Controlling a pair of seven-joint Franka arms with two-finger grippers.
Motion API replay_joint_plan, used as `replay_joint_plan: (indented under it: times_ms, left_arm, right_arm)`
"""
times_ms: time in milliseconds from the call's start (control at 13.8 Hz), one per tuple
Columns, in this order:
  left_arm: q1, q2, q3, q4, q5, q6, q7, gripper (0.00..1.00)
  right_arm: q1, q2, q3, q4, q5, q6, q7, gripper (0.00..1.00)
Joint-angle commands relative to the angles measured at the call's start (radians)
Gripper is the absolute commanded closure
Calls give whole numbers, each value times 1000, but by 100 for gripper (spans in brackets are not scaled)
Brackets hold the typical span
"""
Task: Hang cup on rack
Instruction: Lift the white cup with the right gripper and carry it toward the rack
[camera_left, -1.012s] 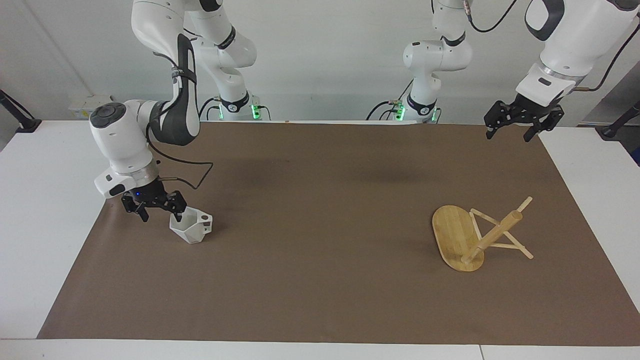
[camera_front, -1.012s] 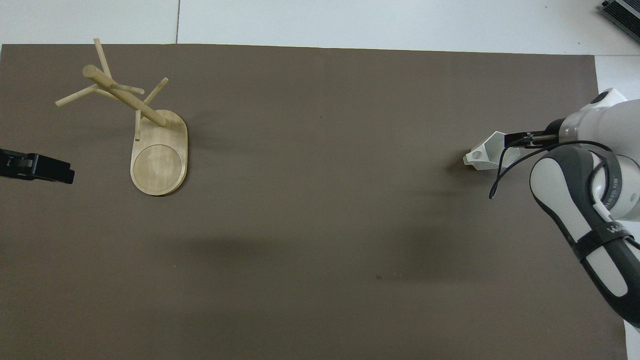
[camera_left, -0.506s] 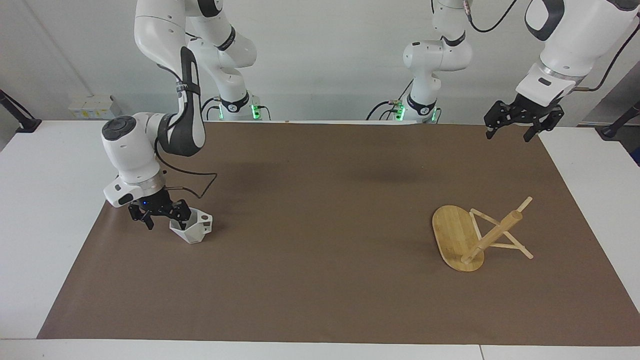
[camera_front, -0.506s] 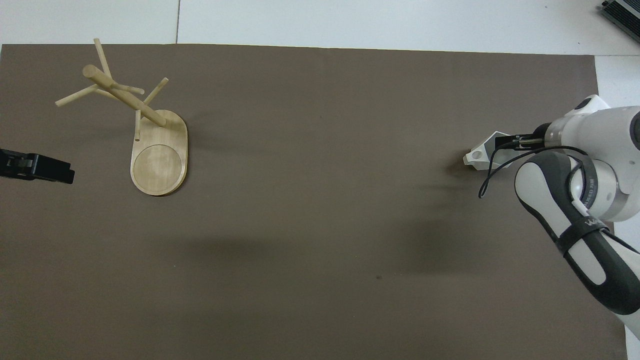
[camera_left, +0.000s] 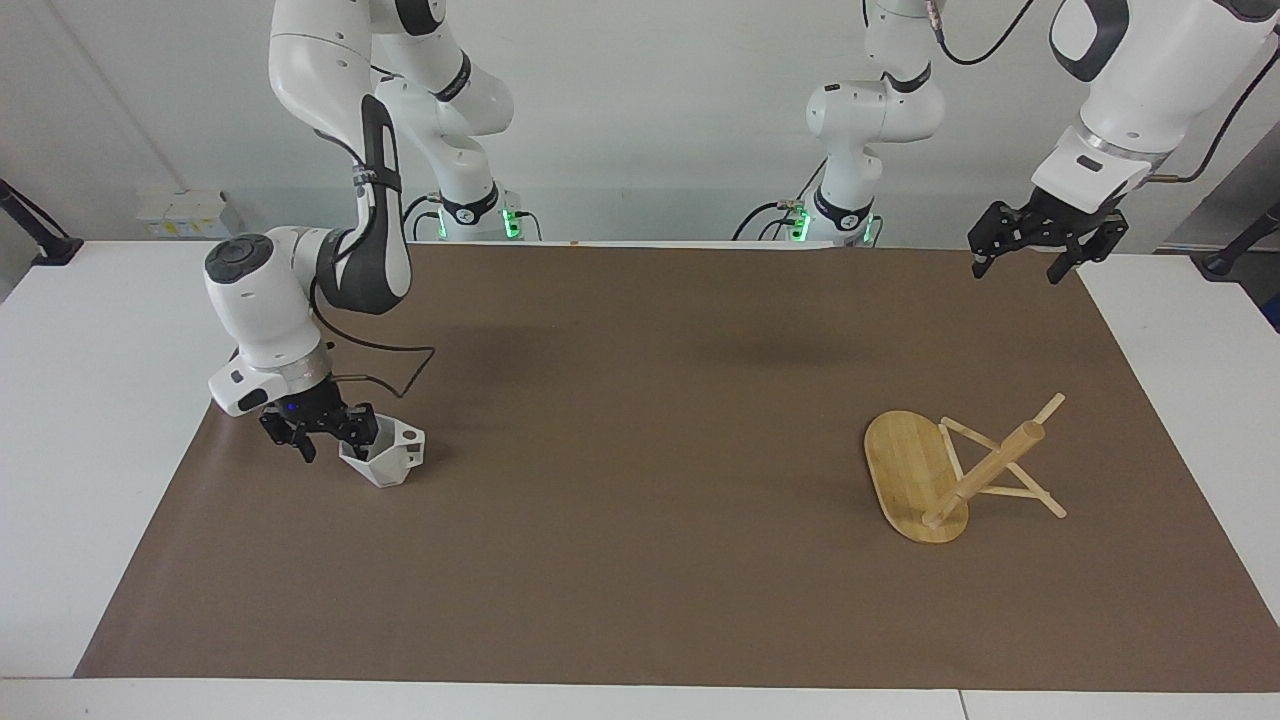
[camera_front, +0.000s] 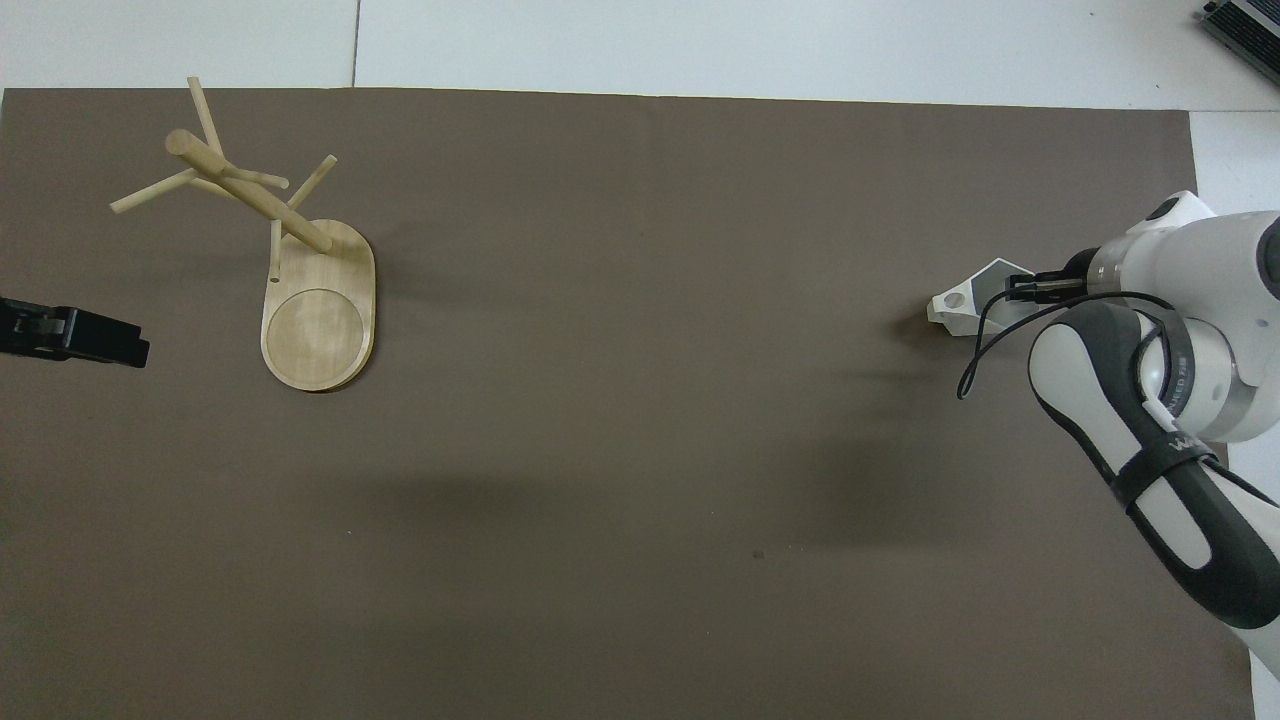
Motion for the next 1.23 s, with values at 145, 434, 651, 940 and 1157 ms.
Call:
replay_joint_plan:
  times_ms: [145, 434, 651, 940, 1157]
  left_arm:
    - [5, -22, -2, -23, 16, -4, -4, 0]
    - [5, -22, -2, -23, 16, -2, -4, 0]
    - [5, -22, -2, -23, 16, -2, -4, 0]
    - [5, -22, -2, -23, 16, -2, -4, 0]
    - [5, -24, -2, -23, 16, -2, -4, 0]
  right_arm:
    - [-5, -16, 18, 13, 48, -55, 15, 100]
    - [-5, -25, 18, 30, 59, -109, 15, 100]
    - [-5, -43, 32, 77, 81, -202, 15, 100]
    - [-5, -54, 49, 237, 215, -408, 14, 100]
    - [-5, -79, 104, 269, 305, -440, 11, 100]
